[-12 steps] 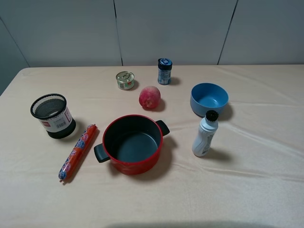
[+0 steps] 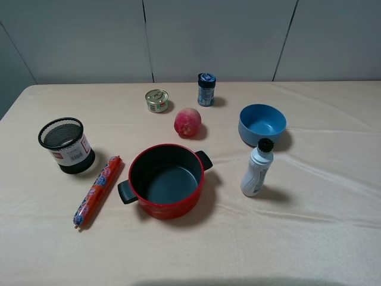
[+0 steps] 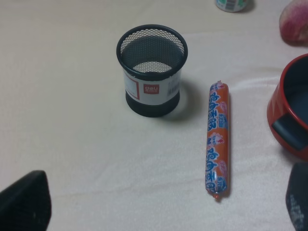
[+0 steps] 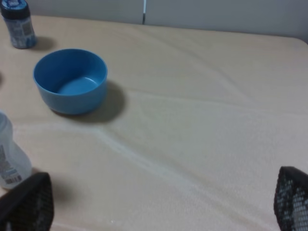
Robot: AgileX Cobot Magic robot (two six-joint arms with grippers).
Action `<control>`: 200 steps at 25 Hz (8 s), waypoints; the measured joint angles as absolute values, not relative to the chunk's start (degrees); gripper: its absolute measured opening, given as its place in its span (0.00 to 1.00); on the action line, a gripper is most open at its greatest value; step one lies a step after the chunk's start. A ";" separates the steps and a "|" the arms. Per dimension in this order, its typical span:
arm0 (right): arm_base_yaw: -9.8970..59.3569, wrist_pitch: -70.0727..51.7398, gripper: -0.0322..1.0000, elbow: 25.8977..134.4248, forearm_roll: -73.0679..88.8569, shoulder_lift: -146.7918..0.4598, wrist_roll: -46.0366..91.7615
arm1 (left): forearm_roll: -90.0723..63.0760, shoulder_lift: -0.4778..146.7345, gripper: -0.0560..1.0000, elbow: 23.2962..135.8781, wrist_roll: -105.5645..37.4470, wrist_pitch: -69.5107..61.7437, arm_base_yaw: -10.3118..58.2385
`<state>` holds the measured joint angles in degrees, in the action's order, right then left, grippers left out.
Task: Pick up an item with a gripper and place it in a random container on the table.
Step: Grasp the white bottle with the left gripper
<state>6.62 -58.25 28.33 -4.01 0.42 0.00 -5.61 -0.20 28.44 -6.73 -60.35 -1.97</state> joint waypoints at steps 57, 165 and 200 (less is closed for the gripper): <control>6.62 -58.25 0.70 28.33 -4.01 0.42 0.00 | -8.04 0.55 0.99 30.87 -8.05 -59.15 -1.97; 6.62 -58.25 0.70 28.33 -4.01 0.42 0.00 | -5.55 127.18 0.97 116.39 -24.04 -65.58 56.82; 6.62 -58.25 0.70 28.33 -4.01 0.42 0.00 | -5.49 135.46 0.97 116.39 -24.04 -56.72 56.82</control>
